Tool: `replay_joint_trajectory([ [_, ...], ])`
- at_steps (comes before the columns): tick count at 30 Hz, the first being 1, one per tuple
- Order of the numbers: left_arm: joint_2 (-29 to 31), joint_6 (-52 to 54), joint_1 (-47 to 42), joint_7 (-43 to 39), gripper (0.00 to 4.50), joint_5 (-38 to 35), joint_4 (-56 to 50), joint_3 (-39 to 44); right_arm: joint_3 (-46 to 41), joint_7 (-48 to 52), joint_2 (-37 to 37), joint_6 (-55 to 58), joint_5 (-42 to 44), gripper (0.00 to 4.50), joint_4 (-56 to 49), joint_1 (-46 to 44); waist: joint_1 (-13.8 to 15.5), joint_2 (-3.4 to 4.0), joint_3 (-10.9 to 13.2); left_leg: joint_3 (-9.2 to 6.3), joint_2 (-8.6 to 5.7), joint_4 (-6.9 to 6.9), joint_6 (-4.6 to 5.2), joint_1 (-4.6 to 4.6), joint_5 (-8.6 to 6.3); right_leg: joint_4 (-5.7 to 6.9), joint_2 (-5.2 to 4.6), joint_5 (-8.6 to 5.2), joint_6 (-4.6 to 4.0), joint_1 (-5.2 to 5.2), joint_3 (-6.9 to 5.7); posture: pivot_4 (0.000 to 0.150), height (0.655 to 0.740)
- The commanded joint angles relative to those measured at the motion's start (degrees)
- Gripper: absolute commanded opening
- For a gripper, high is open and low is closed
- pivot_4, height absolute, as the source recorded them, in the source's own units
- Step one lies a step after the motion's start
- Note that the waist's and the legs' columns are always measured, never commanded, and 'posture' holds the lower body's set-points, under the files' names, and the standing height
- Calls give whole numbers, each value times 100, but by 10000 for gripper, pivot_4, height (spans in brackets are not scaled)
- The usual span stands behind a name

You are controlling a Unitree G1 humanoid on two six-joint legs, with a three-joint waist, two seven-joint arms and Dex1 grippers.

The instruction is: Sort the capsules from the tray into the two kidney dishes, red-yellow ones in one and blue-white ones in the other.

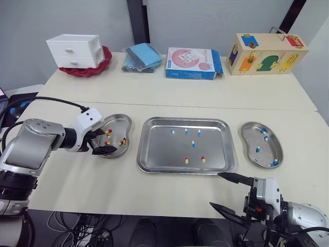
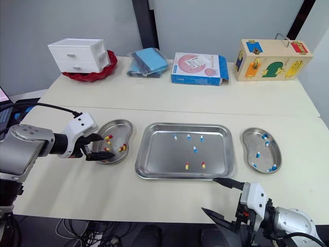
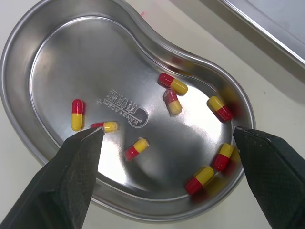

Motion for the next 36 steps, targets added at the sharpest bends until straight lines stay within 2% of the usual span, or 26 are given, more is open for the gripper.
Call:
replay_joint_trajectory([
  [1,83,-87,-102,-44,44757,45,12,29,-54,46,16,-131,68,45000,-80,-3,0,0,0,0,0,0,0,0,0,0,0,0,0,0,0,1500,7400],
  [6,84,105,41,-64,44757,-285,-63,402,-251,74,-160,123,243,45000,-175,63,-1,0,0,0,0,0,0,0,0,0,0,0,0,0,0,1500,7400],
  [13,-122,-220,1452,-410,44757,-1420,-235,2418,-1784,249,-995,1145,1104,45000,-73,291,-36,4,2,8,3,-5,1,6,0,0,-1,-1,-1,0,7,1500,7400],
  [20,-354,-873,2480,-151,44757,-1584,-467,3634,-2957,617,-1588,2034,1348,45000,673,493,13,-9,0,6,-2,-2,0,5,-1,-3,-7,-2,-4,5,3,1500,7400],
  [23,-519,-1439,2930,-79,44757,-1473,-234,4167,-3336,821,-1853,2372,1330,45000,1217,429,0,-8,0,9,-1,-4,0,6,-1,-3,-8,-2,-4,5,5,1500,7400],
  [28,-700,-1941,3383,40,44757,-1431,-20,4459,-3565,1139,-2204,2662,1157,45000,1905,295,-11,-7,1,13,0,-7,1,8,-1,-6,-7,-2,-4,3,9,1500,7400],
  [36,-977,-2332,3746,226,44757,-1498,-67,4503,-3409,1429,-2543,2772,738,45000,2461,-41,-12,-7,1,17,-1,-6,0,8,-1,-8,-8,-2,-3,2,12,1500,7400],
])
